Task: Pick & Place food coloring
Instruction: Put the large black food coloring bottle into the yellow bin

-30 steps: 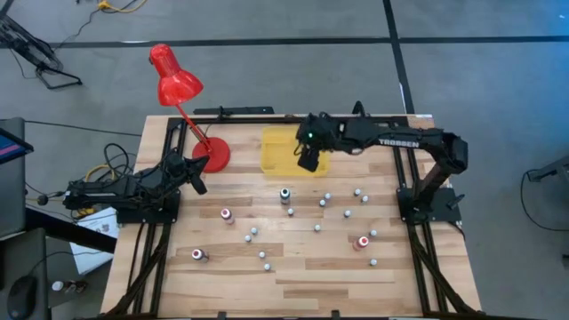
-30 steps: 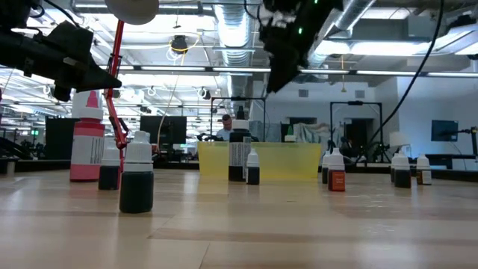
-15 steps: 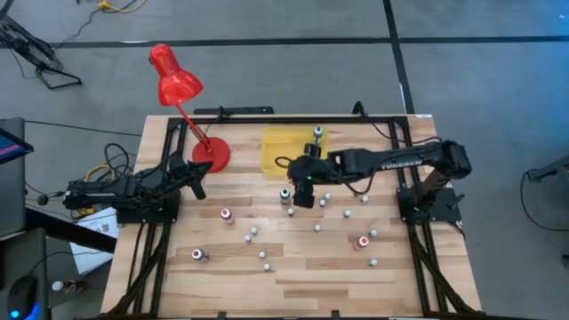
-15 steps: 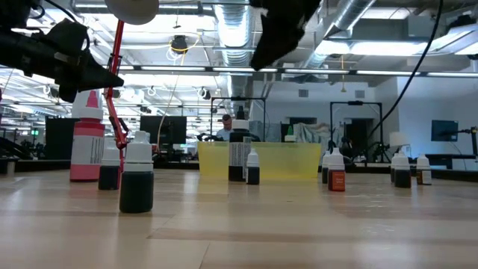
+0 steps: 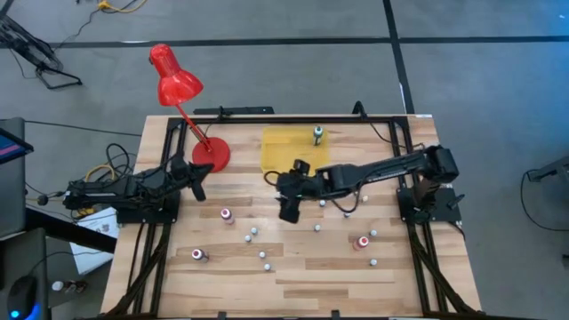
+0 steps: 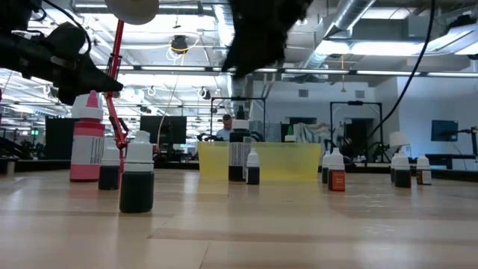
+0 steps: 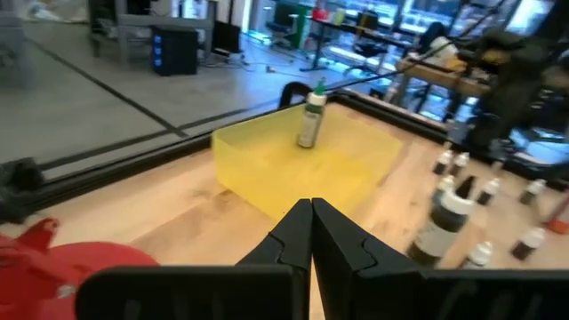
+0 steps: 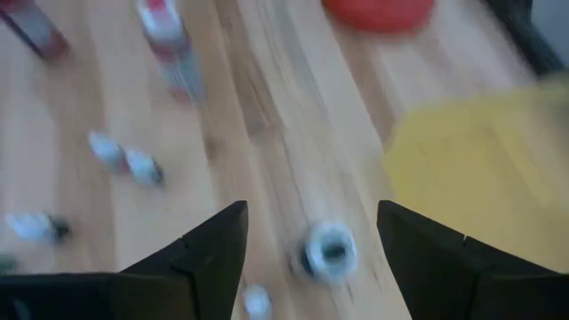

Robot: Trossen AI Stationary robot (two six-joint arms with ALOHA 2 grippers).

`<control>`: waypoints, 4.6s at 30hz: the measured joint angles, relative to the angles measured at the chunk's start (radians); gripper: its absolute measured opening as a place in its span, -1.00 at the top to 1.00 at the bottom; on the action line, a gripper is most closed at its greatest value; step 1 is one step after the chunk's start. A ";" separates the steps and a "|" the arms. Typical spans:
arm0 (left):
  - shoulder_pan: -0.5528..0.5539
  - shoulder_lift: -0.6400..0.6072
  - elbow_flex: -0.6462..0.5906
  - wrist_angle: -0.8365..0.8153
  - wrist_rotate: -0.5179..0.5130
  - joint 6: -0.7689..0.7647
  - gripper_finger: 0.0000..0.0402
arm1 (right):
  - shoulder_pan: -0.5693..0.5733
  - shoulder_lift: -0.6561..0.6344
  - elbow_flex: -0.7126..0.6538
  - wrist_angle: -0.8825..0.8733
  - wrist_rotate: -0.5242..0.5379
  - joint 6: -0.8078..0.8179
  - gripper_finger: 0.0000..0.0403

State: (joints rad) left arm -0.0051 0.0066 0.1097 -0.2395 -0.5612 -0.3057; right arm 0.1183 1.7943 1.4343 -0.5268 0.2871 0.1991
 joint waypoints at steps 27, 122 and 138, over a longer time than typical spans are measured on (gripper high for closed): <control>0.000 -0.001 0.000 -0.017 0.111 -0.002 1.00 | -0.094 0.175 0.003 -0.002 -0.149 0.117 -0.19; 0.000 -0.001 0.002 -0.083 0.048 -0.040 1.00 | -0.493 -0.227 -0.326 -0.006 -0.124 0.019 0.49; 0.000 -0.001 0.002 -0.084 0.059 -0.082 1.00 | -0.516 -0.109 -0.374 0.125 -0.015 0.084 0.49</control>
State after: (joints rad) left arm -0.0051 0.0057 0.1116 -0.3233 -0.5022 -0.3882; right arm -0.3973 1.6848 1.0603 -0.4023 0.2716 0.2830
